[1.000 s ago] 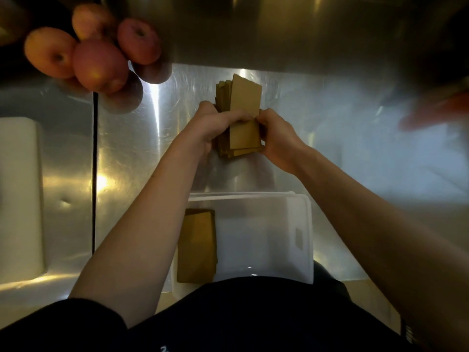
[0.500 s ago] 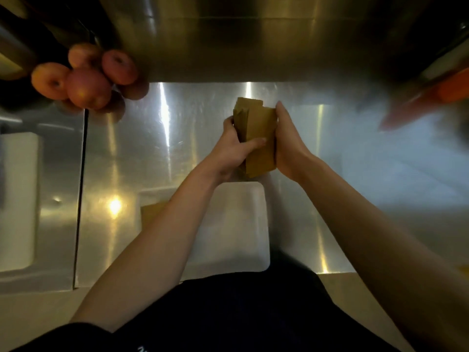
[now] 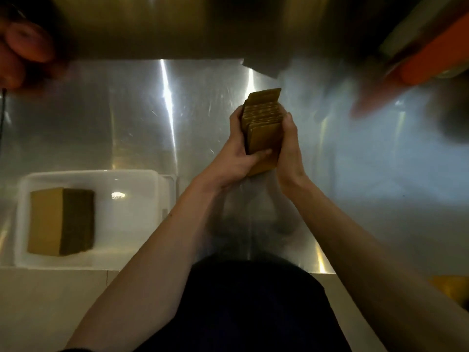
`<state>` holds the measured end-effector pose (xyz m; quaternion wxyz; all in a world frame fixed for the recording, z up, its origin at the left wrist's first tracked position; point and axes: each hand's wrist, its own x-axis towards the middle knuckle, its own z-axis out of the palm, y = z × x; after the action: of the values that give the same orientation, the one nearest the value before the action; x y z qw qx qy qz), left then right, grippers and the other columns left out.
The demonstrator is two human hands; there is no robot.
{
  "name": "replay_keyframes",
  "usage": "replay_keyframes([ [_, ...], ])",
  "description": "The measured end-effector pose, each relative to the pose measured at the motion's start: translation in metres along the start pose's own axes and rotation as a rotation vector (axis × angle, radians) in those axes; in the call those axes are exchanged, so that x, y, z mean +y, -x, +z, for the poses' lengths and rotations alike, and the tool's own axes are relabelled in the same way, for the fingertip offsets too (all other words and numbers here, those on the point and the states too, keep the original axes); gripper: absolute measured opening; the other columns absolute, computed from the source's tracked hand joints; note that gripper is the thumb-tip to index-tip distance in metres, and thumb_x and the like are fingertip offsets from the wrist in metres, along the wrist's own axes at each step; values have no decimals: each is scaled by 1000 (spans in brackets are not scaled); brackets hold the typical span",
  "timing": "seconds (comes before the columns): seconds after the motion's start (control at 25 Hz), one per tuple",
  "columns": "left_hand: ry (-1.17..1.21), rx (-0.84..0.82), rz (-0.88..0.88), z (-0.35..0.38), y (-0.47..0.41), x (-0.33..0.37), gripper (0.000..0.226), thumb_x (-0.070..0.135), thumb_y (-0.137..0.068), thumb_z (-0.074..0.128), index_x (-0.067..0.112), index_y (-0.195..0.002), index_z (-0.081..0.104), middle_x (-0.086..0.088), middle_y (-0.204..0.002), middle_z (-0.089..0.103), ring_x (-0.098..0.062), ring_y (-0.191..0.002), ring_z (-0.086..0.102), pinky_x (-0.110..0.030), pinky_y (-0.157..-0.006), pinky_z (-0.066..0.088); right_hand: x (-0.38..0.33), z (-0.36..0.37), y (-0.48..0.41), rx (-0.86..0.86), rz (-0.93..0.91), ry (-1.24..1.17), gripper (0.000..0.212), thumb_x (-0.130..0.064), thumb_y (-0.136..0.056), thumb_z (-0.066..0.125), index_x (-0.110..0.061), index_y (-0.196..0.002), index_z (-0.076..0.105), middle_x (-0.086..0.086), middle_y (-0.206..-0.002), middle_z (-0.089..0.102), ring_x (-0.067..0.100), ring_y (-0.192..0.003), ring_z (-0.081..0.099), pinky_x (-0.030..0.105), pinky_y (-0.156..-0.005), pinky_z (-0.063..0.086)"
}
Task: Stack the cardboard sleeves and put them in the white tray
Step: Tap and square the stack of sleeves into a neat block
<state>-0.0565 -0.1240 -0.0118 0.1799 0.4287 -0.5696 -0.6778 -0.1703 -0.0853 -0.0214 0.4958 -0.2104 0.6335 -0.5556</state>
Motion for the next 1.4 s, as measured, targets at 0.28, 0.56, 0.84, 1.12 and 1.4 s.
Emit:
replay_keyframes([
  [0.28, 37, 147, 84, 39, -3, -20, 101, -11, -83, 66, 32, -152, 5, -15, -156, 29, -26, -137, 47, -46, -103, 52, 24, -27, -6, -138, -32, -62, 58, -45, -98, 31, -12, -146, 38, 12, -138, 53, 23, -127, 53, 51, -108, 41],
  [0.56, 158, 303, 124, 55, -4, -30, 95, 52, -87, 68, 18, -156, 14, -16, -157, 30, -25, -136, 48, -38, -104, 49, 23, -33, -3, -156, 71, -142, 61, -49, -98, 25, -11, -142, 44, 22, -133, 55, 36, -125, 52, 59, -108, 36],
  [0.84, 267, 552, 93, 71, -14, -35, 69, 73, -88, 47, 35, -145, 42, -20, -159, 31, -42, -145, 32, -65, -116, 28, 22, -42, 1, -174, 85, -116, 62, -46, -98, 22, -9, -143, 42, 20, -135, 54, 31, -127, 52, 54, -109, 38],
  [1.12, 378, 549, 46, 69, -27, -44, 59, 52, -97, 39, 19, -146, 45, -24, -155, 37, -44, -144, 34, -64, -117, 27, 20, -42, -7, -213, 81, -155, 64, -42, -95, 24, -1, -143, 38, 25, -142, 45, 36, -134, 42, 57, -112, 31],
  [1.4, 352, 529, 67, 72, -26, -49, 57, 47, -101, 32, 19, -151, 38, -25, -155, 36, -42, -145, 32, -61, -119, 26, 22, -47, -10, -258, 106, -172, 66, -42, -95, 23, -1, -144, 39, 27, -143, 45, 36, -136, 41, 55, -116, 26],
])
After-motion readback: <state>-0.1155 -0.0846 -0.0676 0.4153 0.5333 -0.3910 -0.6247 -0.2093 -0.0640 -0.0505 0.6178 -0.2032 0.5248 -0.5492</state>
